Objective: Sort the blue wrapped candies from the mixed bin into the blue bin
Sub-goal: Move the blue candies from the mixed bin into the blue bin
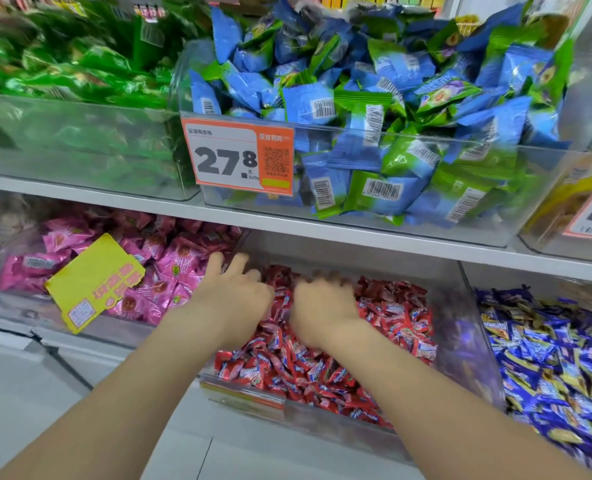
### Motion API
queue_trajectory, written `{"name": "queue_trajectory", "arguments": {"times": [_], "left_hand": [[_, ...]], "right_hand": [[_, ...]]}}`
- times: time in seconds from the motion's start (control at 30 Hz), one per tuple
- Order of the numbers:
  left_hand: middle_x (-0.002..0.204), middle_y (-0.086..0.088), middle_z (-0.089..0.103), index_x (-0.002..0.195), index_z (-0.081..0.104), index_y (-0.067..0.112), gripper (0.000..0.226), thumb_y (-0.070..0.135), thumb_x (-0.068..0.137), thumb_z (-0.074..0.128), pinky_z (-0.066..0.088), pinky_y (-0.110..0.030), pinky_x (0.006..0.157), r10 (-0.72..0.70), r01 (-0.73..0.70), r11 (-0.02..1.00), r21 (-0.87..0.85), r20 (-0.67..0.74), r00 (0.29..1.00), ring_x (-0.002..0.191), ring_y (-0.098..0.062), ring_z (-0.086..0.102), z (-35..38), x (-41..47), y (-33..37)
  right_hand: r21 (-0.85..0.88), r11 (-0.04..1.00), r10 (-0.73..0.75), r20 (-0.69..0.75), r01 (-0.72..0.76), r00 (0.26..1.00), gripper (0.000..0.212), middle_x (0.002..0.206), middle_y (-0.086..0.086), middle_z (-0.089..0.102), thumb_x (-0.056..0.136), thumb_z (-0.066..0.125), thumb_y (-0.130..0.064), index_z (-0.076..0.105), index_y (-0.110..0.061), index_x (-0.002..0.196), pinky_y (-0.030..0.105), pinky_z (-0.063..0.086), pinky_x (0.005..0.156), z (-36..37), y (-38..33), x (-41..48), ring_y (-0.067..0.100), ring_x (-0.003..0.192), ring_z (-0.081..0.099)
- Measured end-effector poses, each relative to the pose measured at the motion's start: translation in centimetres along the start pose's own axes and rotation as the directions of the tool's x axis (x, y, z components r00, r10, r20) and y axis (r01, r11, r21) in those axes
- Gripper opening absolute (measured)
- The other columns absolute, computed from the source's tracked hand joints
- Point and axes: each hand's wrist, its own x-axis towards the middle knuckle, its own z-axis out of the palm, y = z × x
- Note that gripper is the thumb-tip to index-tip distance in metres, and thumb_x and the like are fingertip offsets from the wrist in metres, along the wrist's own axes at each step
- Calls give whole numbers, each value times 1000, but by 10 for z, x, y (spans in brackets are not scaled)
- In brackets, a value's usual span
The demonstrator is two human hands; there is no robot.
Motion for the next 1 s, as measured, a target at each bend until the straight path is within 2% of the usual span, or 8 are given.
{"name": "queue_trajectory", "arguments": {"times": [0.07,0.17,0.33,0.43,0.57,0.67,0.9,1.0], "left_hand": [[134,-1,50,125,61,30,41,8,92,52,22,-57,113,-5,3,999,35,61,998,143,-33,21,-3,-1,1],[144,-5,46,135,59,28,40,18,97,54,17,-62,114,-7,-23,988,156,191,981,149,-37,10,-3,0,4],[156,-8,42,140,56,28,46,21,94,53,-3,-82,110,-19,-76,961,267,337,941,155,-41,-2,-1,4,10],[160,-6,40,140,57,28,45,25,95,55,-8,-83,109,-3,-90,963,252,345,939,156,-42,-4,2,4,11],[137,0,56,116,66,27,25,39,95,61,-8,-79,114,29,-83,984,156,320,947,154,-37,7,2,1,5],[134,6,60,112,68,30,28,48,91,65,-8,-73,119,67,-97,992,80,312,948,156,-32,5,0,-5,-2],[153,3,52,132,67,30,64,67,80,76,-8,-68,123,103,-115,993,10,375,921,160,-29,-4,-9,-8,-7],[161,0,43,139,62,32,71,58,77,84,-9,-68,123,92,-115,993,28,429,899,160,-29,-10,-10,-9,-6]], "right_hand": [[210,957,-214,48,199,976,57,166,12,32,103,40,-47,33,-33,158,59,21,123,13,-12,11,41,154,24],[183,975,-177,277,129,944,66,177,-4,-5,104,20,-65,1,-48,165,63,0,127,24,-7,25,38,161,-1],[-134,991,44,379,8,924,67,176,8,9,106,34,-51,16,-31,168,67,5,125,5,27,15,46,159,6],[-216,975,4,287,61,958,64,168,18,26,102,48,-36,29,-26,162,71,8,122,-5,24,-3,51,154,16],[170,940,-336,313,296,888,69,175,3,12,100,31,-75,17,-49,162,66,1,125,1,-2,-31,39,161,0],[68,956,-288,391,285,874,83,177,-4,-6,90,31,-90,8,-56,162,63,-9,125,8,4,-22,33,161,-14],[-211,971,-58,264,117,963,67,176,4,8,101,32,-73,28,-45,161,71,-5,123,4,38,-10,44,160,-4],[-248,965,-70,77,87,995,63,166,13,30,98,60,-49,41,-33,155,68,13,123,-8,29,-15,51,149,22]]}}
